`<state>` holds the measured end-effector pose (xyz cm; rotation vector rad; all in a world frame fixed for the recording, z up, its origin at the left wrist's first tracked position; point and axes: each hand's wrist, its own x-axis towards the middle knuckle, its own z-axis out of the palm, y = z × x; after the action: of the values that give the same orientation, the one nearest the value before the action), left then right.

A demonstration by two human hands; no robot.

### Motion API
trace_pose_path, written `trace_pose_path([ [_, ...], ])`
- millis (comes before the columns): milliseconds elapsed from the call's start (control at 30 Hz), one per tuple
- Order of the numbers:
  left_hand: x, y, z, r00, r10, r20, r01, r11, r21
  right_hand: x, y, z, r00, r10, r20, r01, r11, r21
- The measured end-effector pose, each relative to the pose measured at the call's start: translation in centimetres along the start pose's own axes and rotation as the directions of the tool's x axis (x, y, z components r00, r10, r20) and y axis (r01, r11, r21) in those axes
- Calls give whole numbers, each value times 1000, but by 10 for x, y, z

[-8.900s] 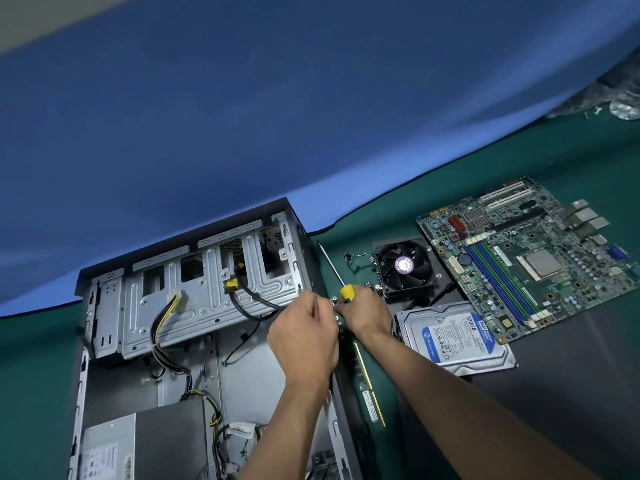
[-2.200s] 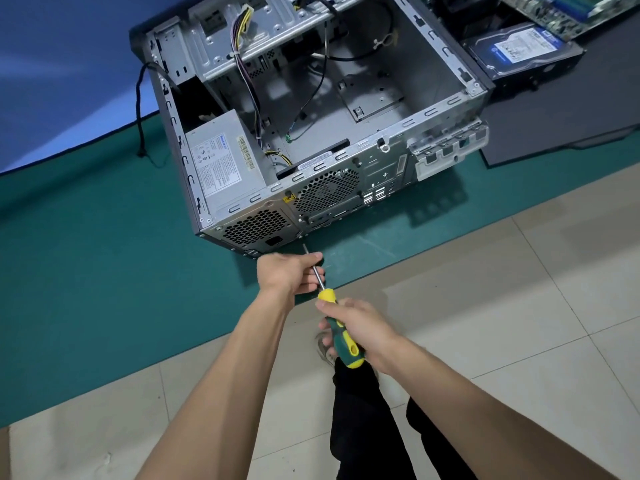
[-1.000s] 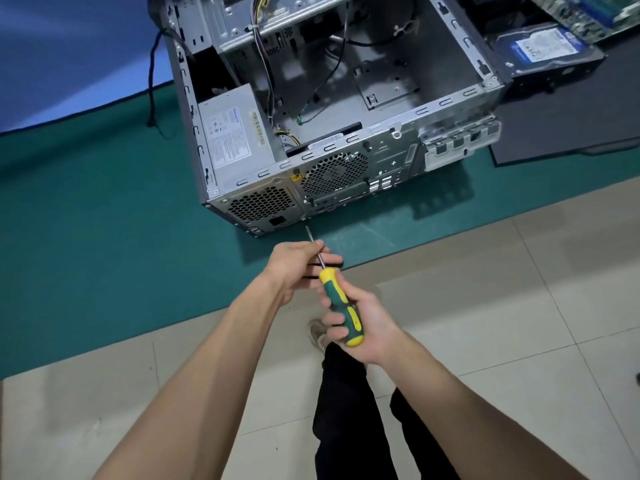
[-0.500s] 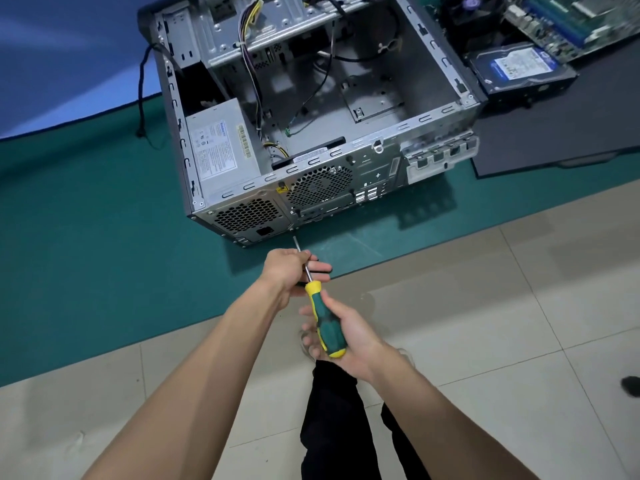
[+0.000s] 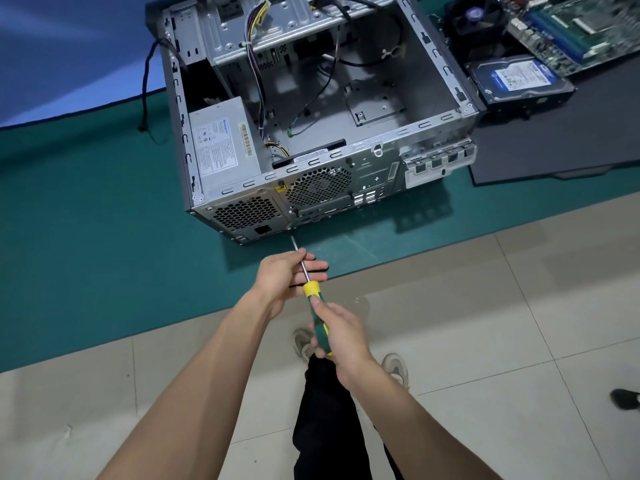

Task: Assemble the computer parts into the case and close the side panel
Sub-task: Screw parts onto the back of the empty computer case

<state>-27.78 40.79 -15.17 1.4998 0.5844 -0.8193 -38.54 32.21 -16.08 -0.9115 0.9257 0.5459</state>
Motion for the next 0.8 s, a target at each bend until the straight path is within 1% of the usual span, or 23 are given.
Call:
trace_pose_path([
  [33, 1, -2, -2, 1000, -2, 13, 3, 999, -40, -1, -2, 0, 992, 88, 90, -100, 985, 141],
  [67, 2, -3, -3, 1000, -5, 21, 6, 997, -75, -3, -4, 0, 970, 162, 181, -205, 946, 252],
  [100, 2, -5, -4, 1000, -6, 25, 8, 995, -99, -4, -6, 0, 954, 191, 230, -255, 921, 296],
  [133, 3, -5, -4, 1000, -5, 26, 8, 994, -113, -4, -6, 0, 955, 191, 226, -251, 928, 274],
  [167, 4, -5, -3, 1000, -6, 26, 9, 992, -123, -3, -5, 1, 968, 167, 187, -206, 955, 212],
  [233, 6, -5, -4, 1000, -13, 25, 17, 990, -141, 1, -1, 5, 997, 68, 28, -70, 995, 67],
  [267, 6, -5, -4, 1000, -17, 25, 20, 989, -144, 1, 0, 7, 999, 23, -32, -22, 999, 33],
  [300, 6, -5, -4, 999, -22, 25, 25, 989, -146, 0, 1, 8, 999, 19, -48, -17, 999, 44],
  [333, 7, -6, -4, 999, -28, 27, 32, 988, -150, 0, 1, 7, 998, 64, -15, -61, 991, 115],
  [400, 7, -5, -5, 998, -44, 37, 50, 984, -171, -3, -4, 5, 968, 195, 156, -235, 923, 305],
  [433, 7, -5, -5, 998, -50, 43, 57, 982, -177, -5, -6, 3, 951, 222, 216, -287, 892, 348],
  [500, 8, -5, -5, 997, -55, 47, 63, 980, -188, -1, -5, 1, 951, 215, 223, -277, 913, 300],
  [567, 9, -4, -5, 996, -71, 52, 80, 977, -197, 2, -3, 0, 966, 205, 155, -235, 948, 213],
  [600, 9, -4, -6, 995, -77, 59, 87, 976, -199, 4, -3, 0, 966, 203, 158, -234, 950, 206],
  [733, 10, -2, -9, 993, -87, 85, 104, 969, -224, 3, -5, 2, 913, 255, 319, -365, 859, 360],
  [800, 10, -2, -10, 993, -79, 93, 99, 967, -235, 2, -5, 4, 917, 240, 318, -346, 875, 339],
])
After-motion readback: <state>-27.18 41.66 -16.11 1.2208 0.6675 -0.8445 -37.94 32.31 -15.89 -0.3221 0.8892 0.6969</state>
